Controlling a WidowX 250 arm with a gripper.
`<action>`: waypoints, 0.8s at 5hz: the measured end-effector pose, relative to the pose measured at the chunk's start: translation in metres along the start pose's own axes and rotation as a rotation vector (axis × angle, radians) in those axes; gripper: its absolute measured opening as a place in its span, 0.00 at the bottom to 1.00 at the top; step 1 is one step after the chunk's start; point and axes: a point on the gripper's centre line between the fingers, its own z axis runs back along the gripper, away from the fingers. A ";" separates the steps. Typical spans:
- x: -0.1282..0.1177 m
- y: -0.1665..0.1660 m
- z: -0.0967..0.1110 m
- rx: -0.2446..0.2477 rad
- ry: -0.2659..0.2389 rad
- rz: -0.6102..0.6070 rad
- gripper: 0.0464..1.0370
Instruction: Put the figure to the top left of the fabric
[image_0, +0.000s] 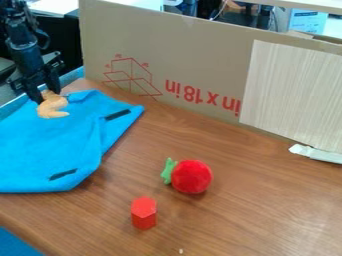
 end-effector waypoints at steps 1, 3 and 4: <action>0.002 0.002 -0.005 0.029 -0.014 -0.003 0.47; 0.003 -0.001 -0.008 0.040 0.006 -0.045 0.84; -0.003 -0.003 -0.013 0.034 0.010 -0.108 0.97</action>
